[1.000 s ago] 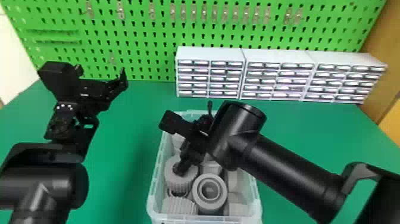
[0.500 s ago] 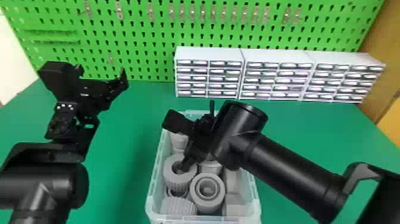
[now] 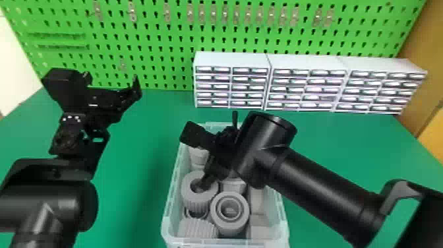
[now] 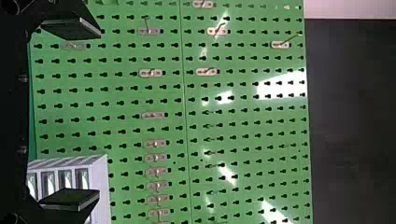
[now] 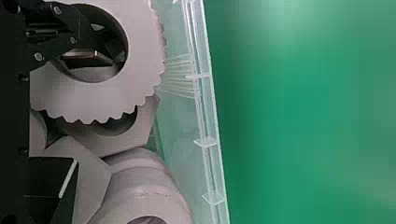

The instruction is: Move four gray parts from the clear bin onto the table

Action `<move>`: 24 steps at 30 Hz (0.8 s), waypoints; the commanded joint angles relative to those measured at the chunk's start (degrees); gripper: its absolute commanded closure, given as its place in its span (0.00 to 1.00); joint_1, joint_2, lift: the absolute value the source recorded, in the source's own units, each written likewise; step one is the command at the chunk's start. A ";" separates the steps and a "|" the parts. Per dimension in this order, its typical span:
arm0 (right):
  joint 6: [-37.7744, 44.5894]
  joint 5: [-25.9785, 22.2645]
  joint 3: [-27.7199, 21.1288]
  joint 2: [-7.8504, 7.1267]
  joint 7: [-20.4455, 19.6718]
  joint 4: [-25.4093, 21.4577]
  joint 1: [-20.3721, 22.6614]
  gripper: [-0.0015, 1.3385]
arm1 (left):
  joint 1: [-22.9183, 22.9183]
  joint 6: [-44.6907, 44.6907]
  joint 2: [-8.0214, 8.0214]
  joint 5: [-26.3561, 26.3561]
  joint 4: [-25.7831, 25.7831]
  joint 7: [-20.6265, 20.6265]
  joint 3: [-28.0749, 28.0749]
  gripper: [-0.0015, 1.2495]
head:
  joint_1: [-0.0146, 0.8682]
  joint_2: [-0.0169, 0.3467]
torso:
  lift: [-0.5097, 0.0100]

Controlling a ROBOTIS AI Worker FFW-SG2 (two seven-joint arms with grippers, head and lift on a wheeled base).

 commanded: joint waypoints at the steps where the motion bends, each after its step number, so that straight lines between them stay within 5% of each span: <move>1: 0.00 -0.06 0.49 0.01 0.01 0.10 0.00 0.42 | 0.00 0.00 0.00 0.00 0.03 0.00 0.00 0.07 | 0.79 0.12 | 0.89; 6: -0.09 -0.23 1.20 0.01 0.01 -0.08 0.09 0.53 | 0.00 0.00 0.00 0.00 -0.06 0.00 0.00 0.07 | 0.79 0.12 | 0.89; 14: -0.53 -0.76 0.32 -0.17 0.09 -0.25 0.71 0.54 | 0.17 -0.09 0.00 0.09 -0.06 0.00 0.18 0.07 | 0.79 0.12 | 0.89; 24: -0.97 1.09 -2.05 -0.61 0.09 -1.84 1.23 0.33 | 0.35 -0.18 0.00 0.09 -0.32 0.00 0.44 0.07 | 0.79 0.12 | 0.89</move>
